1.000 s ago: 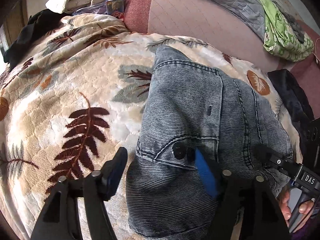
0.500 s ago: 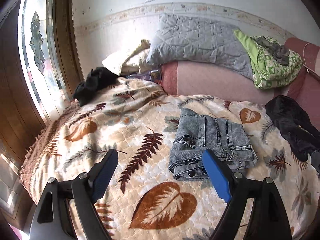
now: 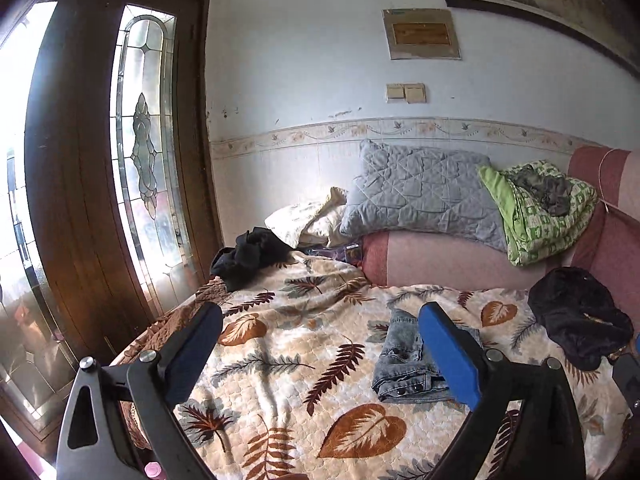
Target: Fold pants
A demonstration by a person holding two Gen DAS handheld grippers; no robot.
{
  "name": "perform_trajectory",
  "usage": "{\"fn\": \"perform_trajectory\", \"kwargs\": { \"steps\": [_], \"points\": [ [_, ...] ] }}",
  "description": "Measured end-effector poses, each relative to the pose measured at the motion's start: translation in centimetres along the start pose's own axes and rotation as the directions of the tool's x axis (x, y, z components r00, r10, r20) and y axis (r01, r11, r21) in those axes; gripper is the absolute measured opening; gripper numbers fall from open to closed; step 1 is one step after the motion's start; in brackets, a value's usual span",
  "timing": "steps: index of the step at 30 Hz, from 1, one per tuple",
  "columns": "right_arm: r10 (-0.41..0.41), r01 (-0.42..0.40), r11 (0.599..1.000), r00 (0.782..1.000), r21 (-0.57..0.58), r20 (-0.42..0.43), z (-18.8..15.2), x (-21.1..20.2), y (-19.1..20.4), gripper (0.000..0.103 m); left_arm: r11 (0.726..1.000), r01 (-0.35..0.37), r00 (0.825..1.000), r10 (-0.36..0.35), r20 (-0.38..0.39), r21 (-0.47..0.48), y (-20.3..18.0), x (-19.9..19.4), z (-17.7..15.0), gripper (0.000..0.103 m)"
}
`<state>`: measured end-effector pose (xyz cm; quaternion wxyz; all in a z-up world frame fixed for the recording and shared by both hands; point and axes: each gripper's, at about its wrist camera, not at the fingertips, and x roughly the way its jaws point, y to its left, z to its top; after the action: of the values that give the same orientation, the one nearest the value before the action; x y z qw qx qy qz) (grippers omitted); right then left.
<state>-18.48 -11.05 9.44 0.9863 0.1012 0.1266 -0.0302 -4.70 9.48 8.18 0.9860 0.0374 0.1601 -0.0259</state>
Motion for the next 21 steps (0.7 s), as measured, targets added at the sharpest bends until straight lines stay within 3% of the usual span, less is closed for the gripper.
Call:
{"fn": "perform_trajectory", "kwargs": {
  "steps": [21],
  "points": [
    [-0.009, 0.008, 1.0, 0.998, -0.025, -0.056, -2.4, 2.1, 1.3, 0.079, 0.999, 0.024, 1.0, -0.024, 0.002, 0.021, 0.0, -0.6, -1.0, 0.099]
  ]
}}
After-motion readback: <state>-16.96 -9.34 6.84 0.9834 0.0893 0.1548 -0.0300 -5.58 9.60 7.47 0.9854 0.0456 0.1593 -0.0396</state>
